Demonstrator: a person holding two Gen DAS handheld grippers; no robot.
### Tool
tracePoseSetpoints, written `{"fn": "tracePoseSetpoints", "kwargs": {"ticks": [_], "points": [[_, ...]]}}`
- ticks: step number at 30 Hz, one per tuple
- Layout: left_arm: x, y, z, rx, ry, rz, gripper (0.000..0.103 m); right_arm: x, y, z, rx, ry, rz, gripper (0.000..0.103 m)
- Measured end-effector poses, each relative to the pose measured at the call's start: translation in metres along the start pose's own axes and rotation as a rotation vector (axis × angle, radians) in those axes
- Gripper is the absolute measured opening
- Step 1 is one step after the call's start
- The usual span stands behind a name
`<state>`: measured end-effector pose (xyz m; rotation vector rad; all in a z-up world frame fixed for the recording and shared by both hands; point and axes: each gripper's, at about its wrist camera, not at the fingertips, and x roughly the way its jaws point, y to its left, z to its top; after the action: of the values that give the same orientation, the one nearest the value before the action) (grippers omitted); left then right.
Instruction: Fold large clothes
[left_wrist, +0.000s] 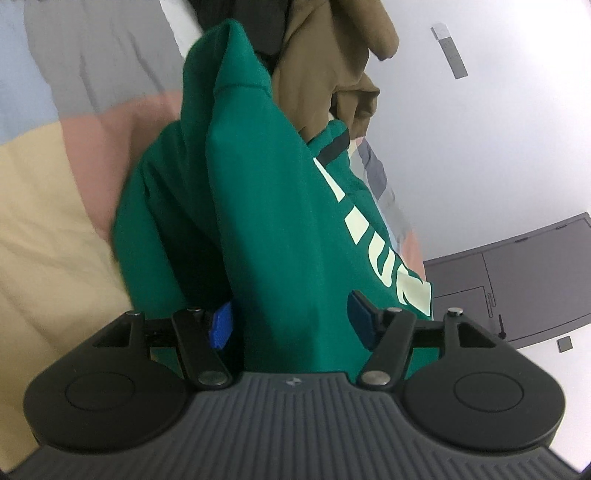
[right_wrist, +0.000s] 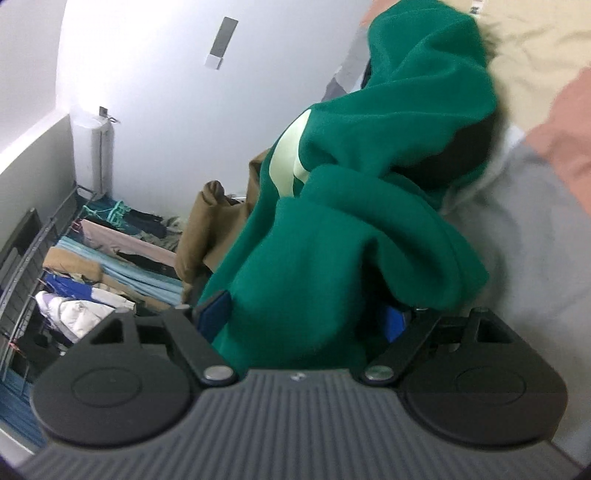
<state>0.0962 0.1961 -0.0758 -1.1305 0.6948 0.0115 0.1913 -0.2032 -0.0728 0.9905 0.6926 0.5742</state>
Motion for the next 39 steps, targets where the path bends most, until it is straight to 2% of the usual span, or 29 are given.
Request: {"fn": "tracePoseSetpoints", "kwargs": {"ticks": [5, 9, 11, 13, 19, 22, 23, 24, 25, 26, 27, 28, 29, 30, 35, 39], "points": [[0.009, 0.001, 0.000, -0.006, 0.019, -0.046, 0.069, 0.003, 0.011, 0.009, -0.055, -0.005, 0.120, 0.085], [0.006, -0.001, 0.000, -0.014, 0.016, -0.119, 0.069, -0.020, 0.028, 0.025, -0.103, -0.075, 0.272, 0.085], [0.005, -0.003, -0.001, -0.015, 0.023, -0.157, 0.069, -0.030, 0.031, 0.034, -0.096, -0.102, 0.313, 0.085], [0.005, -0.007, -0.004, 0.000, 0.031, -0.165, 0.069, -0.034, 0.028, 0.038, -0.082, -0.116, 0.295, 0.085], [0.019, -0.009, -0.010, 0.036, 0.061, -0.111, 0.069, -0.020, 0.018, 0.025, -0.111, -0.053, 0.082, 0.084], [0.027, -0.011, -0.013, 0.066, 0.065, -0.081, 0.067, -0.006, 0.017, 0.021, -0.143, -0.011, 0.047, 0.084], [0.028, -0.012, -0.014, 0.081, 0.058, -0.071, 0.064, -0.002, 0.020, 0.018, -0.163, -0.003, 0.045, 0.085], [0.028, -0.015, -0.015, 0.100, 0.049, -0.067, 0.053, 0.002, 0.024, 0.016, -0.190, -0.001, 0.040, 0.085], [0.033, -0.019, -0.011, 0.114, 0.043, -0.064, 0.047, 0.006, 0.029, 0.014, -0.225, -0.001, 0.032, 0.084], [0.031, -0.021, -0.011, 0.128, 0.032, -0.068, 0.033, 0.010, 0.034, 0.012, -0.259, -0.001, 0.024, 0.082], [0.028, -0.023, -0.011, 0.139, 0.020, -0.079, 0.021, 0.013, 0.040, 0.009, -0.306, -0.001, 0.011, 0.068], [0.023, -0.025, -0.010, 0.153, 0.008, -0.096, 0.017, 0.015, 0.045, 0.007, -0.344, 0.000, -0.003, 0.056], [0.016, -0.028, -0.010, 0.172, -0.006, -0.121, 0.010, 0.014, 0.051, 0.005, -0.386, -0.001, -0.034, 0.037], [0.009, -0.032, -0.010, 0.199, -0.024, -0.152, 0.008, 0.013, 0.059, 0.002, -0.430, -0.001, -0.065, 0.027], [-0.037, -0.066, -0.017, 0.376, -0.120, -0.274, 0.006, -0.023, 0.098, -0.016, -0.631, -0.052, -0.067, 0.019], [-0.078, -0.099, -0.023, 0.389, -0.176, -0.351, 0.006, -0.070, 0.137, -0.024, -0.739, -0.112, -0.054, 0.019]]}}
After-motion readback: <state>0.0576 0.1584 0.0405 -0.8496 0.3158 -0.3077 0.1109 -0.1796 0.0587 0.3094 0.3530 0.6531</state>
